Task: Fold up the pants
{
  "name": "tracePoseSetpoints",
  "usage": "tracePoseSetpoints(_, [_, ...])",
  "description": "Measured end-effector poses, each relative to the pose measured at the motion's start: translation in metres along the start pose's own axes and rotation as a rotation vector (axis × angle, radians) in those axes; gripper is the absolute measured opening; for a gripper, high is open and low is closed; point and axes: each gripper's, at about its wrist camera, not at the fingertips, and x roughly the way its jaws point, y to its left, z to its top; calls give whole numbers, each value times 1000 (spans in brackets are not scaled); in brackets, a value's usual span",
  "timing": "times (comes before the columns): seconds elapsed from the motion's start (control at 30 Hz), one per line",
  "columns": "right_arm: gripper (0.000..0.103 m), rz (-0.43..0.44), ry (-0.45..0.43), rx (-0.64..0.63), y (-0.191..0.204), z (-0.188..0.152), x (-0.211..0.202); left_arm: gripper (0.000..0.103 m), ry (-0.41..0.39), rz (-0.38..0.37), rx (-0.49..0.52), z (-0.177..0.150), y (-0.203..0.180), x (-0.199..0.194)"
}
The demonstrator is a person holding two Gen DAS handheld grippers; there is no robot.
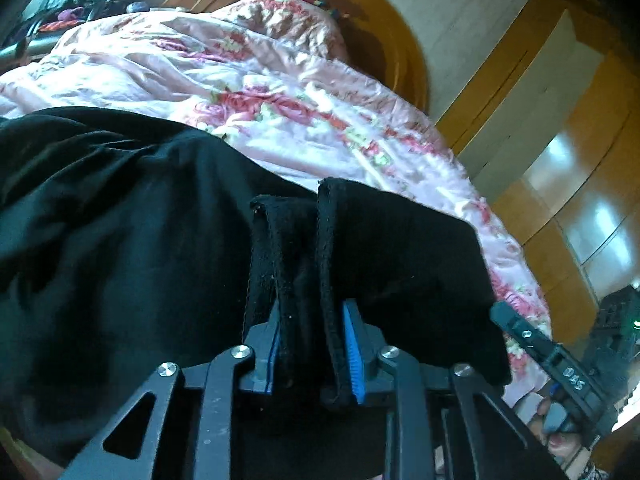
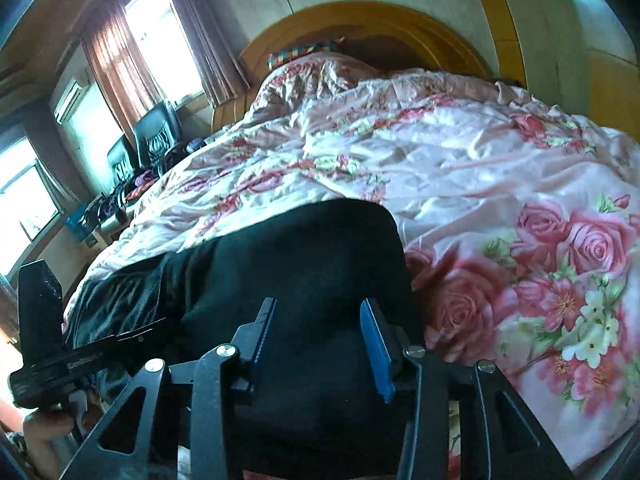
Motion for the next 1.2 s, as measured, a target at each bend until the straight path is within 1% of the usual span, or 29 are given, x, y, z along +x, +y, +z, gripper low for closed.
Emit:
tracePoseSetpoints(0.07, [44,2,10,4,-1,-1,2,19,-14,-1,23,-3,-1,-7])
tracePoseSetpoints(0.13, [44,8,10,5,0,-2,0,17,-65,-13,32,-4,-4,-22])
tracePoseSetpoints(0.27, [44,12,17,-12,2,-3,1,17,-105,15,63,-6,-10,-32])
tracePoseSetpoints(0.33, [44,2,35,-24,4,-5,5,16,-80,64,84,-9,-9,-25])
tracePoseSetpoints(0.37, [43,-3,49,-31,4,-6,8,16,-52,108,98,-12,-5,-16])
tracePoseSetpoints(0.43, [44,-22,84,-54,7,-11,17,19,-15,124,105,-20,2,-3])
tracePoseSetpoints(0.53, [44,-61,93,-102,12,-16,22,22,-25,131,148,-20,-2,-6])
tracePoseSetpoints(0.57, [44,-70,89,-118,14,-16,21,24,-26,130,145,-19,-2,-8])
tracePoseSetpoints(0.63, [46,-76,81,-133,17,-17,19,28,-22,103,110,-17,3,-15])
tracePoseSetpoints(0.67, [46,-76,73,-134,17,-16,17,34,-29,105,88,-14,6,-20])
tracePoseSetpoints(0.7, [46,-67,50,-130,18,-16,12,38,-45,119,76,-12,9,-26])
tracePoseSetpoints(0.77, [46,-33,12,-126,21,-14,4,38,-110,160,49,-7,17,-46])
tracePoseSetpoints(0.83, [46,-5,-24,-138,26,-13,-2,38,-187,228,6,-2,32,-72])
tracePoseSetpoints(0.87, [46,9,-34,-145,29,-13,-4,38,-212,253,-15,-1,39,-81])
tracePoseSetpoints(0.9, [46,26,-36,-149,31,-14,-4,38,-244,286,-46,0,47,-93])
tracePoseSetpoints(0.93, [46,47,-33,-150,33,-13,-4,38,-280,339,-93,0,60,-107])
tracePoseSetpoints(1.0, [46,84,-14,-138,36,-15,-2,40,-328,430,-181,-2,84,-129])
tracePoseSetpoints(1.03, [46,88,-2,-135,36,-16,0,41,-348,468,-227,-4,95,-139])
tracePoseSetpoints(1.07, [46,86,12,-132,36,-17,3,48,-364,502,-266,-6,104,-147])
tracePoseSetpoints(1.1, [46,86,23,-128,35,-18,5,62,-385,533,-302,-9,112,-156])
tracePoseSetpoints(1.17, [46,95,43,-108,32,-19,8,72,-446,577,-373,-17,129,-176])
tracePoseSetpoints(1.2, [46,95,47,-98,31,-19,9,72,-469,593,-431,-19,138,-184])
